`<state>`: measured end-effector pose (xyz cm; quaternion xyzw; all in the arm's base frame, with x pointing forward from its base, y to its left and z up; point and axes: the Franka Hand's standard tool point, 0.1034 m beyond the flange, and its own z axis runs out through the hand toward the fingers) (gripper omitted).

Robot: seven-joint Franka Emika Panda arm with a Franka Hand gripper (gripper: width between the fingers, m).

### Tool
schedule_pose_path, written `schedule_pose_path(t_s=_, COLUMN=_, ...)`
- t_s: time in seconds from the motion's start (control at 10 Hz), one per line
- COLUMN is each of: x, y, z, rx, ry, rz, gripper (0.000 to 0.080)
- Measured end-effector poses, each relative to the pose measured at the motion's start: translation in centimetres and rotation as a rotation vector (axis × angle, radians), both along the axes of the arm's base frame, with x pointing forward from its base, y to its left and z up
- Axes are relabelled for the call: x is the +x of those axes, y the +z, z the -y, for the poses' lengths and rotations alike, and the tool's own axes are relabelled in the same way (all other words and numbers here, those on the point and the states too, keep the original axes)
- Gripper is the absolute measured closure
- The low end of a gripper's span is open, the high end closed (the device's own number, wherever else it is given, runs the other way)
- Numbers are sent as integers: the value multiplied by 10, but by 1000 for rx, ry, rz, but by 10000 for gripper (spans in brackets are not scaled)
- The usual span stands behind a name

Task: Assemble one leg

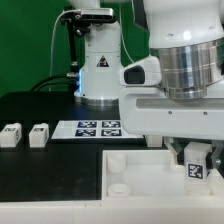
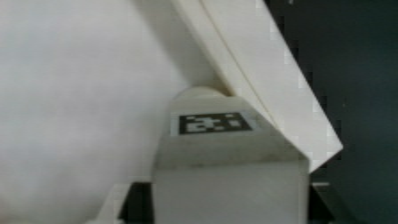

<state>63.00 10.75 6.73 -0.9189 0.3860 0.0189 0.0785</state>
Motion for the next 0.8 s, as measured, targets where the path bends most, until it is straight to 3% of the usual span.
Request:
schedule_pose_path(t_s=0.4, x=-2, y=0, z=0, rx=29, ry=-559, rz=-91, gripper=507)
schedule_pose_path(t_s=0.8, x=-6, y=0, z=1, rx=113, ry=-991, rz=-122, gripper=506)
